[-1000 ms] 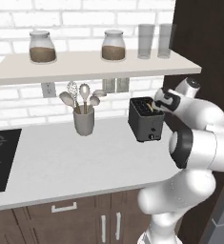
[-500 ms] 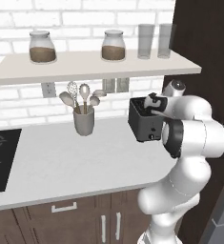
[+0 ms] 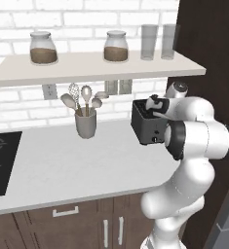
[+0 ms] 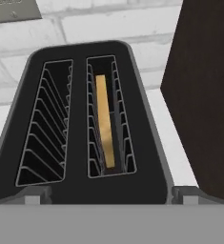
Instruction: Start the toaster. Once the lever pops up, take the bread to the plate on the dining counter.
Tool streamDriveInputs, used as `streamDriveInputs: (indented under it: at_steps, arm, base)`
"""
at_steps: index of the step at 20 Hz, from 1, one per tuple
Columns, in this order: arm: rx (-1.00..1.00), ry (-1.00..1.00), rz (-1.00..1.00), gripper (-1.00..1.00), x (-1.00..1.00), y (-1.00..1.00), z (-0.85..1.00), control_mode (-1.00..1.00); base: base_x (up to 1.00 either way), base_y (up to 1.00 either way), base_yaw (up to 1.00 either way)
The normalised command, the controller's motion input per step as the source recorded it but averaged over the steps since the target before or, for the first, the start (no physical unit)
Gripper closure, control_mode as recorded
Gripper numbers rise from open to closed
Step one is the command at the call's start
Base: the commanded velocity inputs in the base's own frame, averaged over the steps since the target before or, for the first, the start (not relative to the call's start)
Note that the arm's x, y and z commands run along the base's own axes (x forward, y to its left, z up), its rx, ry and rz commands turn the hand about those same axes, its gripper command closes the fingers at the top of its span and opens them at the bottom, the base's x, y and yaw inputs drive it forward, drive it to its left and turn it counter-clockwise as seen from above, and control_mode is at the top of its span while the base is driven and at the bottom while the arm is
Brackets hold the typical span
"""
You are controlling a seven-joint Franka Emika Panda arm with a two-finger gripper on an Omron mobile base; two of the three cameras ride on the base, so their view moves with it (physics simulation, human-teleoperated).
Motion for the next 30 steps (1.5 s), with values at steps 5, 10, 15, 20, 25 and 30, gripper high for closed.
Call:
streamDriveInputs:
  at_steps: [5,10,15,20,25,30]
  arm:
    - [-0.01,-0.02,0.00,-1.00,0.43,0.04,-0.01,-1.00]
    - [0.00,-0.03,0.00,-1.00,0.21,0.00,0.00,-1.00]
    - [0.00,0.00,0.00,-1.00,0.00,0.00,-0.05,-1.00]
    - [0.00,-0.03,0.00,-1.00,0.00,0.00,-0.10,-1.00]
    - [0.00,-0.02,0.01,-1.00,0.00,0.00,-0.14,-1.00]
    - [0.00,-0.01,0.00,-1.00,0.00,0.00,0.00,-1.00]
  base:
    - [0.00,0.00,0.00]
    - [0.00,0.00,0.00]
    - [0.00,0.00,0.00]
    - [0.00,0.00,0.00]
    - [0.00,0.00,0.00]
    - [0.00,0.00,0.00]
